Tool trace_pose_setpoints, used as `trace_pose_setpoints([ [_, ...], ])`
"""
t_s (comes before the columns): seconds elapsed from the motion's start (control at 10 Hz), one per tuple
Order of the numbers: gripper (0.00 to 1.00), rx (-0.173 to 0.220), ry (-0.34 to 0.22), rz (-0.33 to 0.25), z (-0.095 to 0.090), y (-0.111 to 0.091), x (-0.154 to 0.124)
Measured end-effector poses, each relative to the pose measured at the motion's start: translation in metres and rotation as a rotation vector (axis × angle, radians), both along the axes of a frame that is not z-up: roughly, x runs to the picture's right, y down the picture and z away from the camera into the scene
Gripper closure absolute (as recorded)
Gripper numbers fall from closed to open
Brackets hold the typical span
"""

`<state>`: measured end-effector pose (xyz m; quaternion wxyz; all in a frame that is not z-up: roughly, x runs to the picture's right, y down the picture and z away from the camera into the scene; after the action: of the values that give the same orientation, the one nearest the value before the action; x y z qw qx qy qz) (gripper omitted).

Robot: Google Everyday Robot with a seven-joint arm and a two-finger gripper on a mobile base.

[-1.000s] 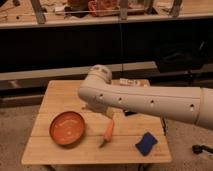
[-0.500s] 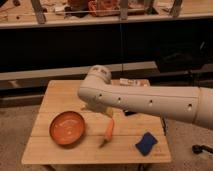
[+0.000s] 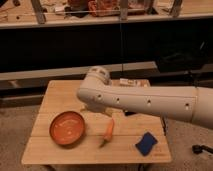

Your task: Pick up the ceramic bowl

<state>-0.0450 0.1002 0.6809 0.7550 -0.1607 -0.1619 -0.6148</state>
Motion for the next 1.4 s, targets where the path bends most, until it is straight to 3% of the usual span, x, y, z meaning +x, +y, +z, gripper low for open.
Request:
trace_pose_setpoints([
  [1.4,0.2,0.029,-0.12,-0.21,0.031,0.005,-0.014],
])
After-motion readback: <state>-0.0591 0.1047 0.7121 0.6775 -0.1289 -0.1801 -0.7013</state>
